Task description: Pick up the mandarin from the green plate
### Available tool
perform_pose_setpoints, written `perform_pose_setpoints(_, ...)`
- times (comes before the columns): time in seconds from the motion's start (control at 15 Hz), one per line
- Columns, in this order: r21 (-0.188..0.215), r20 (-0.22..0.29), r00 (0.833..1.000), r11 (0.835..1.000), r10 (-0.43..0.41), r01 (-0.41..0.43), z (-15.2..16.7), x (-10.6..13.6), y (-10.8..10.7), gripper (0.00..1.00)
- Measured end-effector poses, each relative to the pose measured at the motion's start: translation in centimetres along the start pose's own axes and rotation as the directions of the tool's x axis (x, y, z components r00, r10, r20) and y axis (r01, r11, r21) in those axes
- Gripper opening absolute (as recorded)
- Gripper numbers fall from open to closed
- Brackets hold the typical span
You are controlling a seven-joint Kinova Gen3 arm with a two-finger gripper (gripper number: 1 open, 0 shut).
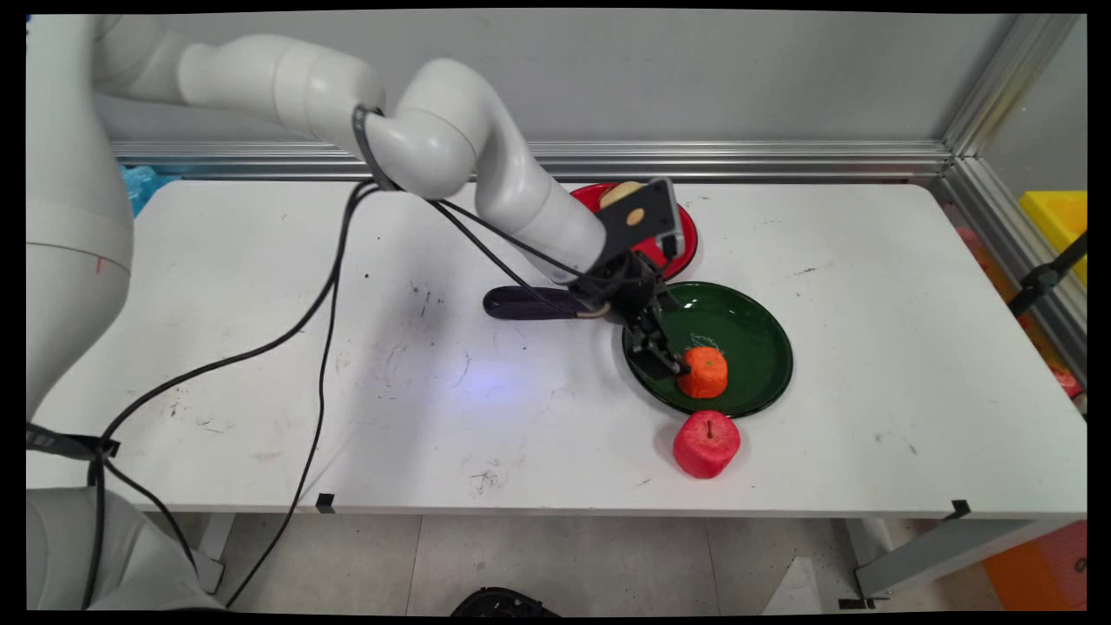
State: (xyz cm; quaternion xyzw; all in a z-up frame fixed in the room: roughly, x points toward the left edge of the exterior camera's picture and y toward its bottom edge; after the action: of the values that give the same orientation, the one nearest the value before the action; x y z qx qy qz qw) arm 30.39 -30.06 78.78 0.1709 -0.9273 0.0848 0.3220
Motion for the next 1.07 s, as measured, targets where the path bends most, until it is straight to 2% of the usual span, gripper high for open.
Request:
perform_pose_setpoints(0.33, 0.016, -0.017, 1.0, 1.0, 0.02, -0.02, 2.7, 0.2, 0.5, 1.0)
perform_pose_setpoints(1.0, 0.035, -0.023, 1.0, 0.999, 0.009, -0.008, 6.1, -0.6, 0.9, 1.0)
perform_pose_setpoints(1.07, 0.036, -0.024, 1.0, 0.999, 0.007, -0.006, 6.4, -0.7, 0.9, 0.0)
